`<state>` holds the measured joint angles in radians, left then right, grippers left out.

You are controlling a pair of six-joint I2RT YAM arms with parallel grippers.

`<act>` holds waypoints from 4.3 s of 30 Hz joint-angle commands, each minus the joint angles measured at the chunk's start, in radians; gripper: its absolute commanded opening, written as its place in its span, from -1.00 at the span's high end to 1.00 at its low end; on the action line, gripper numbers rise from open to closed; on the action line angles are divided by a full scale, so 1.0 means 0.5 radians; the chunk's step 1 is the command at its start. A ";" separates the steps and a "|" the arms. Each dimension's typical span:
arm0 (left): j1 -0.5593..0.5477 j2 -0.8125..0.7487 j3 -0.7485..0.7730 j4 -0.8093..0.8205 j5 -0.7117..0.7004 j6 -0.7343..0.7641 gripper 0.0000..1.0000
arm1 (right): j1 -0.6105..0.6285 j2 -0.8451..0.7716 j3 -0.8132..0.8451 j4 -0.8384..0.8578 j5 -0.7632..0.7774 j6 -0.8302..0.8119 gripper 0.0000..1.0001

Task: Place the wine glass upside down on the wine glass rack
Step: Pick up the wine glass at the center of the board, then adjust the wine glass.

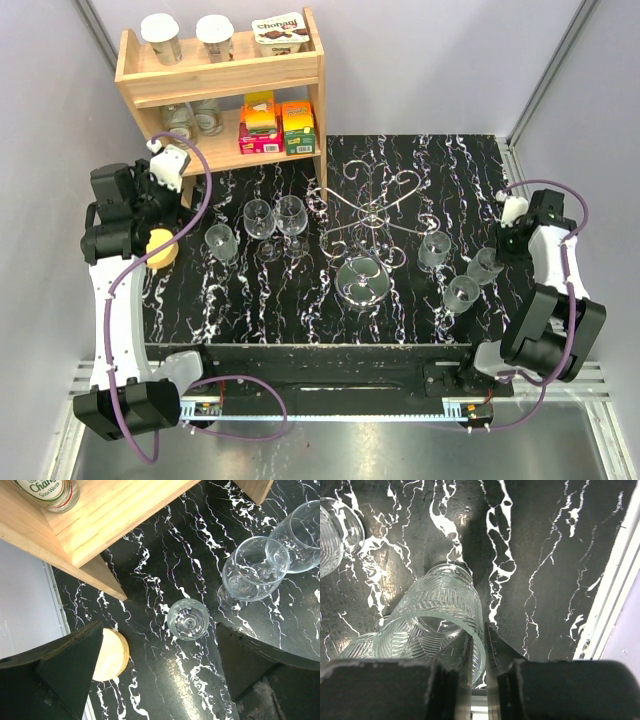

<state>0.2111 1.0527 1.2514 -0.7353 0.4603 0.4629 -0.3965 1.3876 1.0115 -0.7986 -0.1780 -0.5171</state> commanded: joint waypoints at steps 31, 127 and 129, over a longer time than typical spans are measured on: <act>-0.606 0.293 0.997 0.608 0.896 -1.303 -0.98 | -0.072 -0.333 1.609 0.642 -1.398 1.690 1.00; -2.082 1.981 2.731 2.428 0.224 -1.650 -0.98 | 0.716 0.262 1.521 4.015 -1.129 4.575 1.00; -2.082 1.987 2.759 2.428 0.181 -1.662 -0.98 | 0.713 0.250 1.511 4.015 -1.129 4.578 1.00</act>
<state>-0.8242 2.0430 2.5706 0.4297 0.5983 -0.3462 -0.0467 1.5681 1.7546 1.1847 -0.7868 1.7454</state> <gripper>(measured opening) 0.988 0.163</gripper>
